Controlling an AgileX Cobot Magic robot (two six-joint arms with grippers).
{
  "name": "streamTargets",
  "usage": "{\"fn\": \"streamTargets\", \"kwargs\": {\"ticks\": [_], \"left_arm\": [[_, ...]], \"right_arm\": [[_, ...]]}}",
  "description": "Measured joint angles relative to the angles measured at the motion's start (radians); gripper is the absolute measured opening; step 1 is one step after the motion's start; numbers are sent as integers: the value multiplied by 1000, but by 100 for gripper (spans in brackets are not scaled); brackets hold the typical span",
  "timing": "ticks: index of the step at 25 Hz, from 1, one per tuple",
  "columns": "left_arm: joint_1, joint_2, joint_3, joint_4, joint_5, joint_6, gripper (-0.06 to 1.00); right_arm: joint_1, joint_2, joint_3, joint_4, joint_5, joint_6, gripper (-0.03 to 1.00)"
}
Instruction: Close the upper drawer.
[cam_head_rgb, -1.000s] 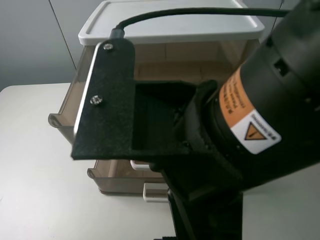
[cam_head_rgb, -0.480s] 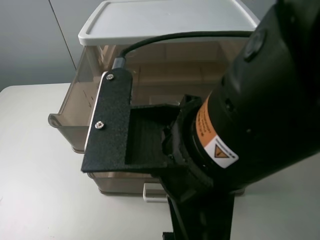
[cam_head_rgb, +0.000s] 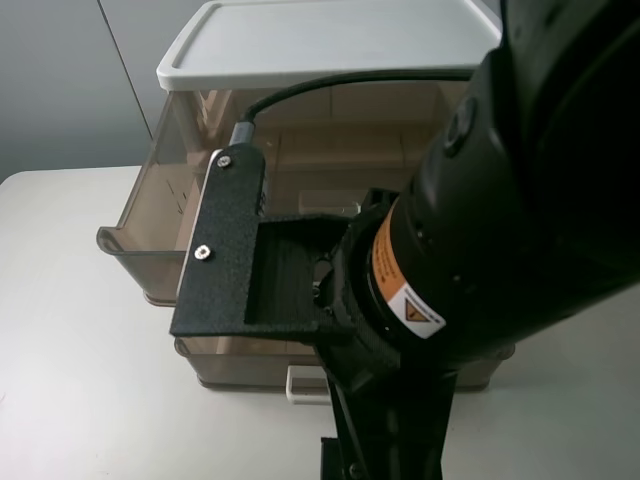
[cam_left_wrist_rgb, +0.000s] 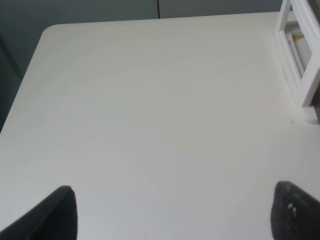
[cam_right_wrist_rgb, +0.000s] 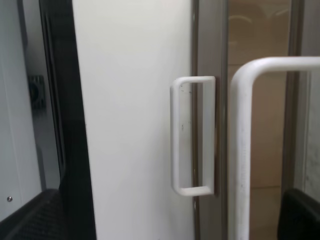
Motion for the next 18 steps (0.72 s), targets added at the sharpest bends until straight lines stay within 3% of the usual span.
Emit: {"fn": "streamTargets", "kwargs": {"ticks": [18], "left_arm": [[0,0,0,0,0,0,74]], "right_arm": [[2,0,0,-172,1,2,69]]}}
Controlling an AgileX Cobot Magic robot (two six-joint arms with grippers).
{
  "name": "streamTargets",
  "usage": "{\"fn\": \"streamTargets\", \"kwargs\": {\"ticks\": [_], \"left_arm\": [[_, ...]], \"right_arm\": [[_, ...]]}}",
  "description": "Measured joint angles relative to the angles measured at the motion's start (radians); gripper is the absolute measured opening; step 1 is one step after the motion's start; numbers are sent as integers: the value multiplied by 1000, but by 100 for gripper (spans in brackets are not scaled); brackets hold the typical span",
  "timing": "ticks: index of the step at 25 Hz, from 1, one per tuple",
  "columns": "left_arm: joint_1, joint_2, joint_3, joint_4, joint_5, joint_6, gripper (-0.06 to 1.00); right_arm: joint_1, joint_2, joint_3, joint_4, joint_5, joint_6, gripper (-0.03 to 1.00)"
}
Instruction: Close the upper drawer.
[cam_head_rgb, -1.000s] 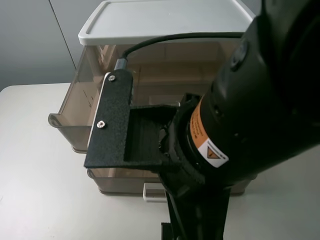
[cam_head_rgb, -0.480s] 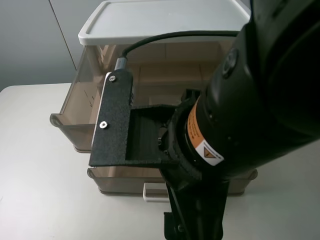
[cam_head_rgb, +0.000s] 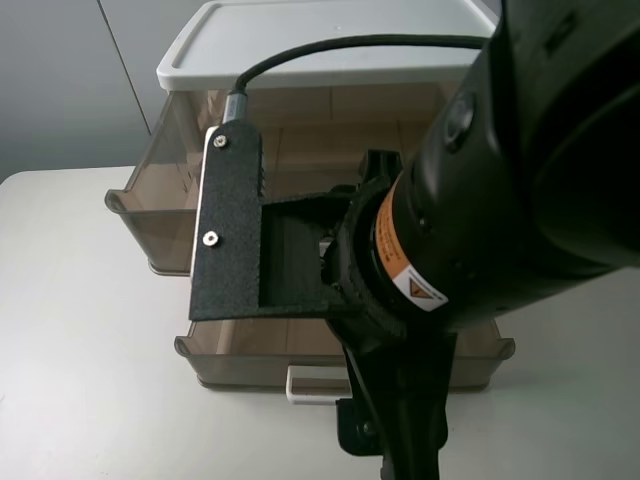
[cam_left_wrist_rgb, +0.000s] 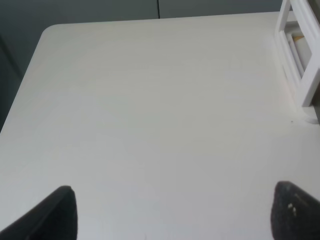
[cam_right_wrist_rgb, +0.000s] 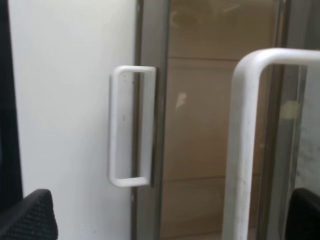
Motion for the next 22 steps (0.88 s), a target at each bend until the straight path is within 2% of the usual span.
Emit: {"fn": "streamTargets", "kwargs": {"ticks": [10,22], "left_arm": [[0,0,0,0,0,0,74],[0,0,0,0,0,0,74]], "right_arm": [[-2,0,0,-42,-32,0,69],[-62,3,0,-94,-54,0,69]]}}
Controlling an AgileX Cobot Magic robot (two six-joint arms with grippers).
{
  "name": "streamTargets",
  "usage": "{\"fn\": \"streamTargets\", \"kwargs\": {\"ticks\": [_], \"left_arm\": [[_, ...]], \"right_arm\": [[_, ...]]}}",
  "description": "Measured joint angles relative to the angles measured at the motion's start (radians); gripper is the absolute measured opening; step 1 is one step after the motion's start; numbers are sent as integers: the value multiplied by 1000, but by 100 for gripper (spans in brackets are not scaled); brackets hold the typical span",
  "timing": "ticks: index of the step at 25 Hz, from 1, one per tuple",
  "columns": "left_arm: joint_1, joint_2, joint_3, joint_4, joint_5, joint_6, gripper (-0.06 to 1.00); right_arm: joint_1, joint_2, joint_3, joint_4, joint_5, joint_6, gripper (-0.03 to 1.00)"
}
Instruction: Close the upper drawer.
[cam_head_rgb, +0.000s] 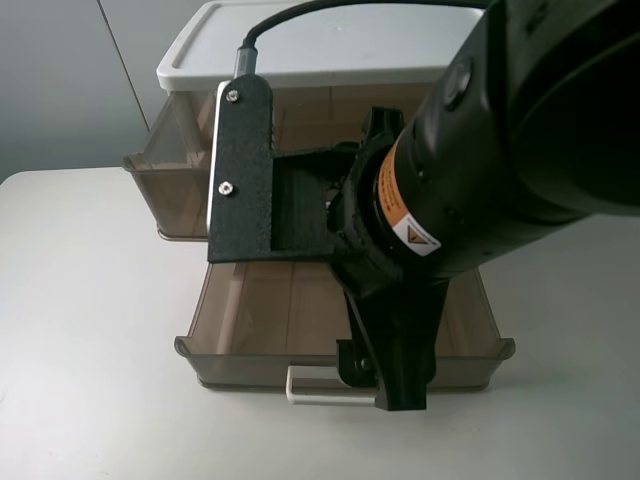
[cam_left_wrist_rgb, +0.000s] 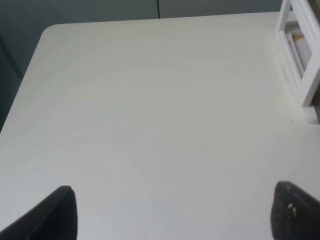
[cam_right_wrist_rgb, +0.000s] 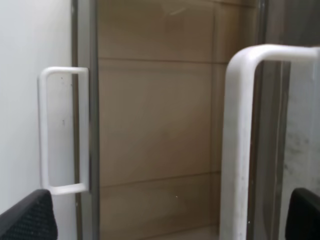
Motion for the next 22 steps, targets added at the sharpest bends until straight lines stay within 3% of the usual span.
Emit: {"fn": "streamTargets", "kwargs": {"ticks": [22], "left_arm": [[0,0,0,0,0,0,74]], "right_arm": [[-108,58,0,-116,-150,0,70]]}}
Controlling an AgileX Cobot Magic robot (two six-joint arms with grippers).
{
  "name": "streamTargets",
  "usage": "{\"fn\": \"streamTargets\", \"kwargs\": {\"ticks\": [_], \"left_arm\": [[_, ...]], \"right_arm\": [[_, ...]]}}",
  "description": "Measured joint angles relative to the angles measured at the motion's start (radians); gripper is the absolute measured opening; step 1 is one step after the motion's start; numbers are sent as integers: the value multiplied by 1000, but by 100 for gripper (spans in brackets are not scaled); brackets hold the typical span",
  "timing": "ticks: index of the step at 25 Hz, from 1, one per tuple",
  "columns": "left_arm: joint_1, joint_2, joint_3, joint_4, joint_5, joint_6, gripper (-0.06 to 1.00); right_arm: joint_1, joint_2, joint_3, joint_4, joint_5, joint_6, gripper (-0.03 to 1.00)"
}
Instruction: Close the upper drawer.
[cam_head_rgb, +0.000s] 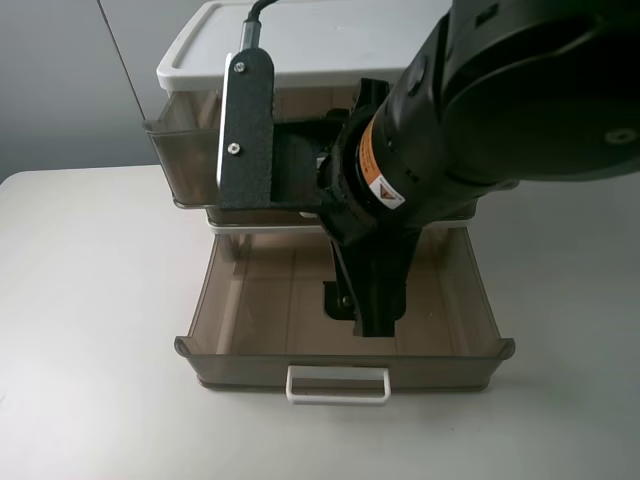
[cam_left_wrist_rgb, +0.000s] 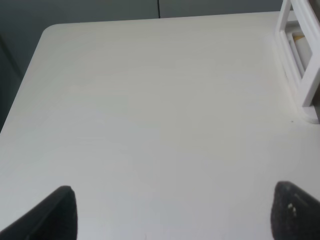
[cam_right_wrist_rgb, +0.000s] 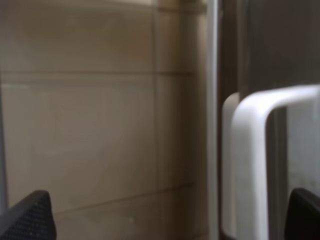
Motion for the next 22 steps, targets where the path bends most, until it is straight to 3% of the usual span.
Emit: {"fn": "streamTargets", "kwargs": {"ticks": [10,22], "left_arm": [[0,0,0,0,0,0,74],[0,0,0,0,0,0,74]], "right_arm": [[-5,11,0,-54,-48,0,70],[-82,30,0,-56,-110,0,70]]}}
